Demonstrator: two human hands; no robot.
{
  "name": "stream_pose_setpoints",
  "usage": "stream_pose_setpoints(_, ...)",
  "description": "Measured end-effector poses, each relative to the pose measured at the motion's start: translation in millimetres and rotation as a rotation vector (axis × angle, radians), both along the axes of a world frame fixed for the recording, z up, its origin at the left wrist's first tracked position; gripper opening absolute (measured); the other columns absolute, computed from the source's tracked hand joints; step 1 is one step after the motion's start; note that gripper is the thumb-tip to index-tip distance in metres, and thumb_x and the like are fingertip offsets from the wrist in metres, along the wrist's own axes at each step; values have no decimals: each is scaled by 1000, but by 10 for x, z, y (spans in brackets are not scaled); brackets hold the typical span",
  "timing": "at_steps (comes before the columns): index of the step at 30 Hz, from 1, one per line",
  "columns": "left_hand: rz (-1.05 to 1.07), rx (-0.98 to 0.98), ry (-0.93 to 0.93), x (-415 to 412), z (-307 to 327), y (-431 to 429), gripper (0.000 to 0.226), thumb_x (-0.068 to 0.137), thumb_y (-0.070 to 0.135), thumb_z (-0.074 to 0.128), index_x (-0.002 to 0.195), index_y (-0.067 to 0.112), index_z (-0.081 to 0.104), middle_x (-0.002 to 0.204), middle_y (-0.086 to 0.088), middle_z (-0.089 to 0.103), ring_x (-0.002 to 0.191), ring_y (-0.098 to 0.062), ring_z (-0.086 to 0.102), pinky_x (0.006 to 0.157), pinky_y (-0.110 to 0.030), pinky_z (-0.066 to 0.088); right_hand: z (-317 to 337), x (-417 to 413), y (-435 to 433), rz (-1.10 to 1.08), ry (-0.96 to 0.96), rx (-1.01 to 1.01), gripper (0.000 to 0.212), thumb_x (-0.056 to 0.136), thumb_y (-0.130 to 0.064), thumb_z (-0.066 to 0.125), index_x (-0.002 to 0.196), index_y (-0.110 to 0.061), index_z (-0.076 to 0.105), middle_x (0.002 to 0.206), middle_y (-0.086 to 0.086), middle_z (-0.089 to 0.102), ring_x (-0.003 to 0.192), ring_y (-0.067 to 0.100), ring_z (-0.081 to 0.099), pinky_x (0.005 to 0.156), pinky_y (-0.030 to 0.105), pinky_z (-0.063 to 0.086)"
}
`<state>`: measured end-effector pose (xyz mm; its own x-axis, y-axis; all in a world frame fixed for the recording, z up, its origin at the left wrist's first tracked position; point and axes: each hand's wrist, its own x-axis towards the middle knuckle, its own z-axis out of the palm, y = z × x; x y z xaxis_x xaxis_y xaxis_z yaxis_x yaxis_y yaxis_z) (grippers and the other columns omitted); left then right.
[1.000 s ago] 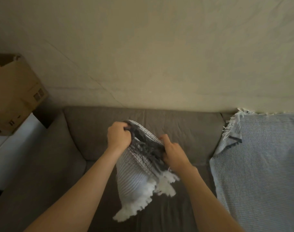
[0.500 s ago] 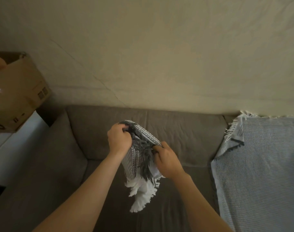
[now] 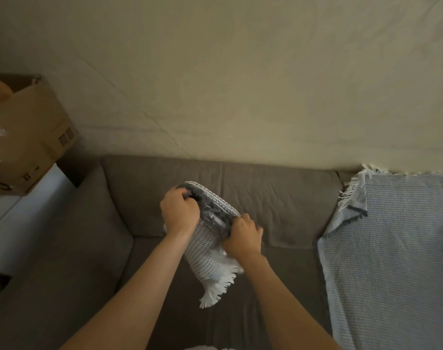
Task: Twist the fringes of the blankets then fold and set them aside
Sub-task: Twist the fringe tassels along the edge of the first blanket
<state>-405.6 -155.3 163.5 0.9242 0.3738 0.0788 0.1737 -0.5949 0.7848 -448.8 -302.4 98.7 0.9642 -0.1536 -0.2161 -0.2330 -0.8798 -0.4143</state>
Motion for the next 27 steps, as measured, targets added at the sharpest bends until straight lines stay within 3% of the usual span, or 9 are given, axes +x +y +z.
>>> stream_pose_setpoints(6,100,-42,30,38,1,192,32,99,-4,49,115,2,77,130,-16,67,121,-39,61,102,-46,51,275,200,-418,360,63,-129,9,84,-23,61,82,-17,54,82,-4,51,84,24,56,90,40,42)
stream_pose_setpoints(9,73,-138,110,120,-14,272,29,102,4,44,104,-4,72,126,-22,62,109,-42,65,89,-49,53,375,230,-520,409,36,81,21,85,-21,66,71,-10,56,64,-1,54,60,18,53,59,28,39)
stream_pose_setpoints(11,53,-246,195,186,-1,345,27,97,8,44,90,-3,68,117,-24,65,92,-36,66,78,-48,56,406,217,-558,385,-25,238,20,84,-14,67,70,-3,60,61,8,60,50,11,47,49,29,36)
stream_pose_setpoints(13,-30,-327,309,226,-10,426,24,89,10,49,101,1,68,130,-19,59,97,-33,66,82,-49,63,420,197,-581,308,-91,371,15,84,-8,67,70,-4,62,60,8,59,48,8,45,50,32,37)
stream_pose_setpoints(17,-256,-97,561,200,-125,531,50,81,17,84,122,5,57,135,-9,37,114,-32,53,101,-40,52,438,199,-600,146,-196,602,16,84,4,62,81,-11,65,67,-4,59,60,11,50,58,33,40)
stream_pose_setpoints(19,-261,-102,497,169,-243,522,71,66,30,100,122,10,63,135,-7,53,117,-28,59,104,-39,54,488,228,-577,151,-172,551,21,89,3,57,101,-14,58,86,0,66,73,16,59,65,36,47)
stream_pose_setpoints(22,-216,-52,244,74,-326,484,66,66,27,102,114,16,57,114,0,69,107,-24,67,86,-39,56,533,307,-590,289,-42,268,25,92,-9,52,116,-16,47,107,5,63,92,25,60,80,43,50)
stream_pose_setpoints(25,-241,-97,83,44,-315,501,85,68,31,100,130,32,43,111,11,68,106,-19,67,89,-41,55,570,306,-632,283,52,88,25,79,-18,48,102,-12,55,99,7,64,90,32,61,80,45,54)
stream_pose_setpoints(27,-276,-96,86,57,-260,524,95,65,33,102,143,38,47,115,17,66,111,-11,62,96,-38,50,561,268,-636,221,48,87,17,74,-17,51,89,-15,56,87,4,65,84,34,63,74,43,54)
